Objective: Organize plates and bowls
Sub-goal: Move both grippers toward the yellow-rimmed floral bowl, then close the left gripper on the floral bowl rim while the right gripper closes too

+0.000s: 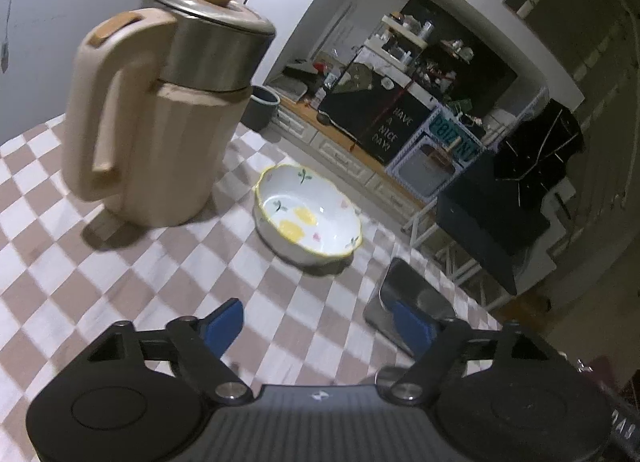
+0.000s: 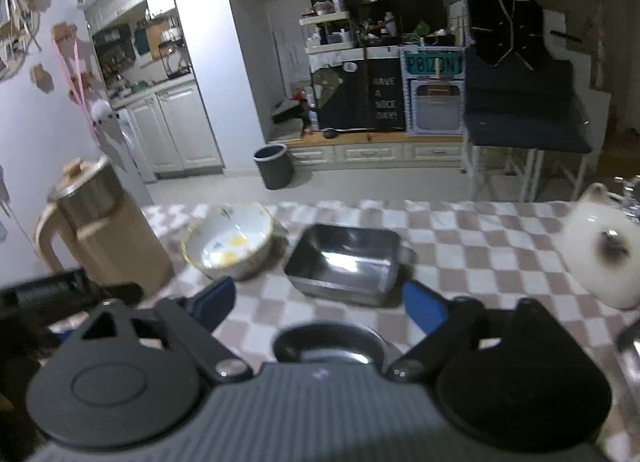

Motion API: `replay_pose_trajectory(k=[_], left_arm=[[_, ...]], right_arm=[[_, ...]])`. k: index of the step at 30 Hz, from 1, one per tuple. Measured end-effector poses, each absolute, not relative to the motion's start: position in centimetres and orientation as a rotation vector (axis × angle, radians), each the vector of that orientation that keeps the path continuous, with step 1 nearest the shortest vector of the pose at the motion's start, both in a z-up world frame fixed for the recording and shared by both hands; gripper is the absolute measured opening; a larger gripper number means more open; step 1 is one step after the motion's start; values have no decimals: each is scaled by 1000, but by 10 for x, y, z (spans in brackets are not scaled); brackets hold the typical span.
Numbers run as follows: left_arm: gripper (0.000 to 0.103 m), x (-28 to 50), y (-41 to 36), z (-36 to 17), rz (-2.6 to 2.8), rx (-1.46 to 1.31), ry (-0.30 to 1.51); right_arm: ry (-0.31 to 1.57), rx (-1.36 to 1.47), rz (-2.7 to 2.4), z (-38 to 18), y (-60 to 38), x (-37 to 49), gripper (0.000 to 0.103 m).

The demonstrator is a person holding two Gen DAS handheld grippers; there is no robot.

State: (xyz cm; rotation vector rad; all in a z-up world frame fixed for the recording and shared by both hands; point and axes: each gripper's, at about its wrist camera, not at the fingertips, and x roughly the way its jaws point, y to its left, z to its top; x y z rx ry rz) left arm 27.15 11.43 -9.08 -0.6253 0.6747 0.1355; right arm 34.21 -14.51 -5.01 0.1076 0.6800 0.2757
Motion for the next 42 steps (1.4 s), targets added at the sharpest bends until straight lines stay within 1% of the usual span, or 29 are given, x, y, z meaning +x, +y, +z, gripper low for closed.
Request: replay_pose_trajectory(k=[1, 2, 3, 4, 5, 6, 10, 12, 16, 18, 23, 25, 26, 33, 37, 38, 40, 41, 42], left_arm=[[76, 279, 113, -92, 145, -619, 667], [72, 284, 112, -93, 152, -617, 661], [68, 291, 112, -95, 161, -620, 659], [65, 297, 114, -98, 168, -626, 659], [60, 303, 115, -100, 176, -634, 661], [57, 310, 119, -104, 188, -648, 665], [56, 333, 137, -116, 254, -683, 667], [53, 343, 145, -121, 275, -684, 665], [50, 359, 160, -132, 309, -688, 661], [47, 365, 164, -137, 318, -688, 664], [45, 380, 165, -150, 321, -689, 674], [44, 386, 162, -154, 326, -678, 677], [42, 389, 162, -157, 332, -674, 681], [42, 401, 175, -183, 339, -734, 698], [41, 405, 177, -184, 304, -714, 692], [38, 405, 178, -185, 302, -722, 696], [36, 407, 181, -189, 289, -742, 693], [34, 408, 181, -189, 286, -745, 689], [29, 409, 180, -190, 276, -742, 683]], right_arm=[[680, 114, 281, -49, -141, 350, 84], [684, 117, 283, -49, -137, 358, 83], [690, 126, 289, -49, -134, 368, 80], [696, 142, 306, -48, -131, 377, 75], [703, 158, 322, -49, -130, 384, 72], [708, 170, 330, -50, -128, 392, 68], [728, 169, 347, -52, -114, 426, 59], [741, 159, 358, -58, -107, 442, 58], [776, 149, 368, -68, -88, 473, 58], [793, 144, 368, -75, -79, 487, 57], [835, 115, 381, -98, -59, 519, 50], [853, 93, 386, -107, -49, 529, 45], [866, 82, 390, -112, -45, 534, 44], [889, -8, 406, -130, -19, 561, 43], [911, -27, 412, -140, -16, 578, 35], [923, -31, 420, -143, -15, 582, 34], [944, -25, 433, -149, -12, 588, 26], [954, -17, 439, -151, -11, 591, 24], [963, -9, 443, -154, -8, 595, 22]])
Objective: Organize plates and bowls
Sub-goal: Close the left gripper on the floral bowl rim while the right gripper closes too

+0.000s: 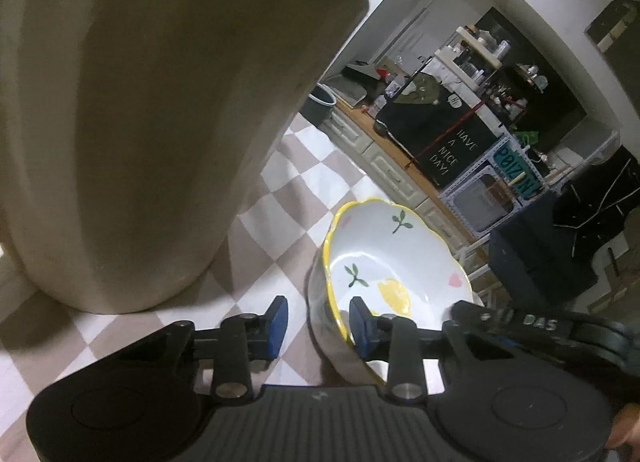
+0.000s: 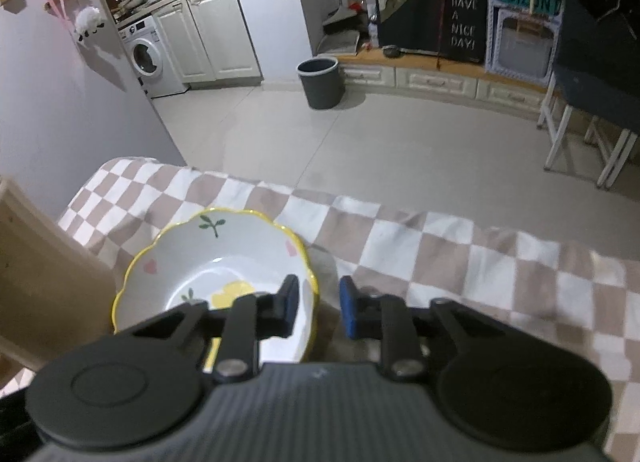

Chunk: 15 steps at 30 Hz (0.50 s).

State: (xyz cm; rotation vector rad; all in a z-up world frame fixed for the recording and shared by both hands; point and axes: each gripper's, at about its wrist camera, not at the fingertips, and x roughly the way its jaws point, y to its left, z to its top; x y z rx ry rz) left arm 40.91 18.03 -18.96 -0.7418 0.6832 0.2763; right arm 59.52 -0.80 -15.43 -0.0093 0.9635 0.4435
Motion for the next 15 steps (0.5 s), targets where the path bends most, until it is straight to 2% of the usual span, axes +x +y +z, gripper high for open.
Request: replay_pose_trajectory(k=[4, 10, 15], left_arm=[[23, 414, 172, -189, 263, -675, 672], [24, 420, 175, -194, 266, -696, 668], [21, 424, 180, -193, 275, -722, 686]], right_arm=[[981, -30, 463, -164, 1, 601, 16], [969, 10, 451, -170, 1, 604, 19], [932, -19, 449, -171, 5, 600, 23]])
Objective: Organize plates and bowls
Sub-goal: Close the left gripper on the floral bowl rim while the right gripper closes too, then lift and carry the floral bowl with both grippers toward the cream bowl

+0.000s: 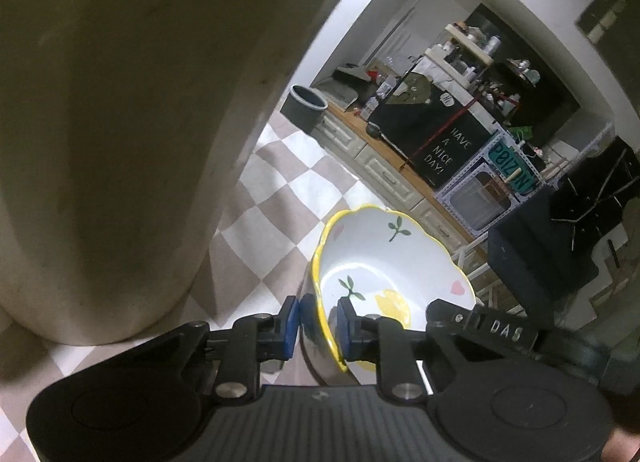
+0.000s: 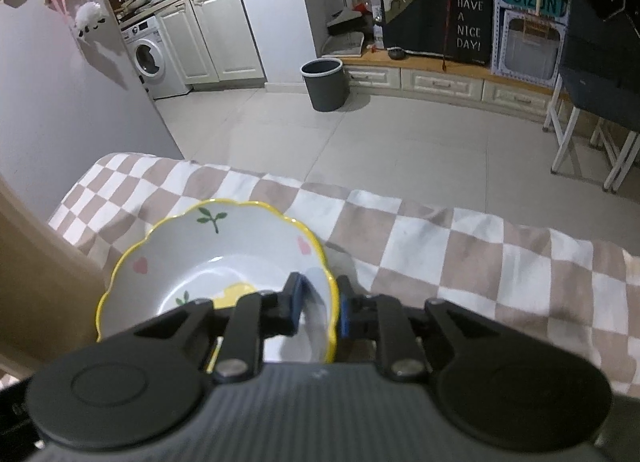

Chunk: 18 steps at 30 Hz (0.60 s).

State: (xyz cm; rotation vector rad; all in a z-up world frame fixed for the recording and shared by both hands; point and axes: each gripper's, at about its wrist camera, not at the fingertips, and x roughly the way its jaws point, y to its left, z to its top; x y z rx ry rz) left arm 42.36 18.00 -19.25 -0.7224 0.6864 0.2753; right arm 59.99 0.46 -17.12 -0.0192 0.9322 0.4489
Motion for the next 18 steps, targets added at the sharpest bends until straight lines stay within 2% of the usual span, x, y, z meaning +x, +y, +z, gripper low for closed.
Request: replay_pose_trajectory(k=[3, 8, 13, 18], left_arm=[[19, 425, 183, -191, 278, -742, 706], [15, 427, 181, -188, 270, -668, 718], [15, 422, 180, -185, 258, -635, 734], [15, 414, 183, -178, 231, -622, 737]], right_arm=[[910, -44, 448, -171, 6, 595, 23], [910, -22, 459, -167, -4, 587, 18], [905, -52, 480, -160, -6, 571, 12], [891, -85, 481, -148, -2, 556, 11]])
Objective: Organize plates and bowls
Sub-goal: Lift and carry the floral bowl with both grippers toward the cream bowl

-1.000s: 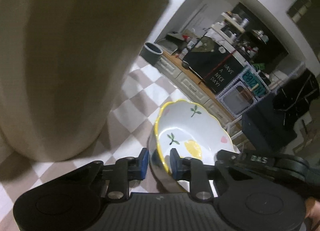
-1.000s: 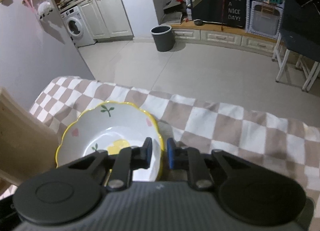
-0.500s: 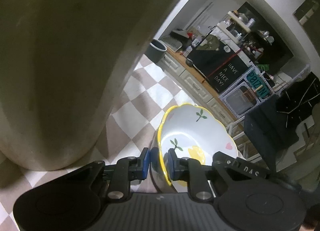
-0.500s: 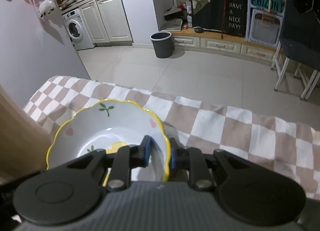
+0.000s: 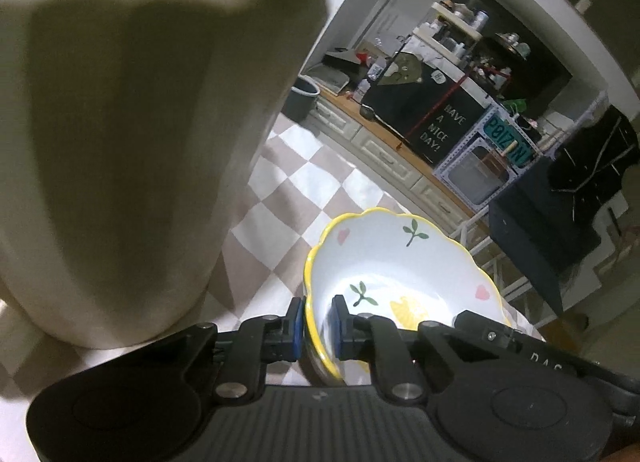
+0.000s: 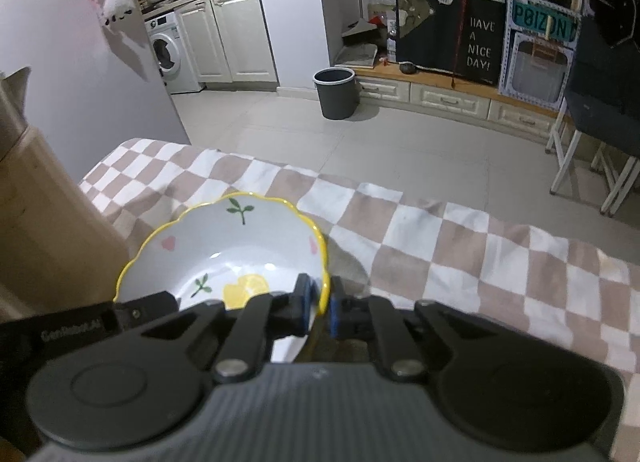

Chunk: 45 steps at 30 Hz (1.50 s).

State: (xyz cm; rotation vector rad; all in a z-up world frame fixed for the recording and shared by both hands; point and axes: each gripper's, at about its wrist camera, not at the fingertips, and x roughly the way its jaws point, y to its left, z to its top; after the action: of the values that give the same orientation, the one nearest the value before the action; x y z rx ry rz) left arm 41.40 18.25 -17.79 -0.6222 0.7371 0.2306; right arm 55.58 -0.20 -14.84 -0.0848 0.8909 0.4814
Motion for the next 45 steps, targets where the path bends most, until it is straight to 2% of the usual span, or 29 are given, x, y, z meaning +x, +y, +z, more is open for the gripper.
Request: replay_pose_trajectory(k=[13, 30, 45], left_arm=[[15, 372, 164, -128, 143, -515, 720], [12, 262, 103, -50, 16, -401, 694], [12, 177, 38, -43, -147, -417, 732]], right_arm=[[875, 21, 455, -111, -29, 511, 11], [773, 83, 415, -35, -95, 378, 11], [756, 143, 318, -20, -180, 261, 11]])
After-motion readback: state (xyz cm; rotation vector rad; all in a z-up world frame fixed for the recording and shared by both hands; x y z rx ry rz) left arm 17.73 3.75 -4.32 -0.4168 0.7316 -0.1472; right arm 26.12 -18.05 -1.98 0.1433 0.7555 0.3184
